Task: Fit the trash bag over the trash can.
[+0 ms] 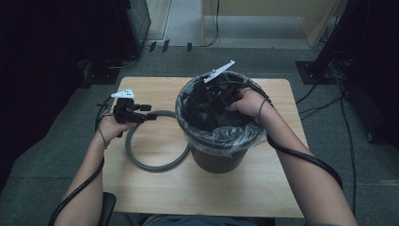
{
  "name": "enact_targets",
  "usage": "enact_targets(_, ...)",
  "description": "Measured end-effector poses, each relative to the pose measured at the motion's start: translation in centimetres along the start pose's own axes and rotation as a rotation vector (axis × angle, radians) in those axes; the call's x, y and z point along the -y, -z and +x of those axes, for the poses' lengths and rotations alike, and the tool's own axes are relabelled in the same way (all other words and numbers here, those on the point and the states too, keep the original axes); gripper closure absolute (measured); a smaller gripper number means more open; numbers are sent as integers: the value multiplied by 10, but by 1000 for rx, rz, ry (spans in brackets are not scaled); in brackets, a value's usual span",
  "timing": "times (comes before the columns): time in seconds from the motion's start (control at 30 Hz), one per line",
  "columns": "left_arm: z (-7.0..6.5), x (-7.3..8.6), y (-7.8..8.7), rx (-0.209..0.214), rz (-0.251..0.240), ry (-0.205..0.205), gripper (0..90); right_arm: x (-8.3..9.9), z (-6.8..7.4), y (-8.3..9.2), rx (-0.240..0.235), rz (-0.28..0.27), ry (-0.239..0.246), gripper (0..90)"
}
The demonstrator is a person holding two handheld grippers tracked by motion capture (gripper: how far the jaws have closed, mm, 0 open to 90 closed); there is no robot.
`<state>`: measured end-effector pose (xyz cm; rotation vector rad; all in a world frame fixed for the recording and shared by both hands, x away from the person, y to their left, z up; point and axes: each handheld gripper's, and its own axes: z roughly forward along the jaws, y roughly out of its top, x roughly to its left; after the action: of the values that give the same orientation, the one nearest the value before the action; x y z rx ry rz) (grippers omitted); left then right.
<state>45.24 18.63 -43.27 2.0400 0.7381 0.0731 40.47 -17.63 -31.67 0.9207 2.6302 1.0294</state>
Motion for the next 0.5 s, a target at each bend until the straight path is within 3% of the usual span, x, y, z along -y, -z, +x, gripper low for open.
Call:
enact_targets(0.27, 9, 8, -1, -24, 15, 18, 362, -12, 7, 26, 2, -7, 38, 262)
enact_targets(0.5, 12, 11, 0, -26, 9, 36, 361, -25, -1, 52, 25, -57, 5, 261)
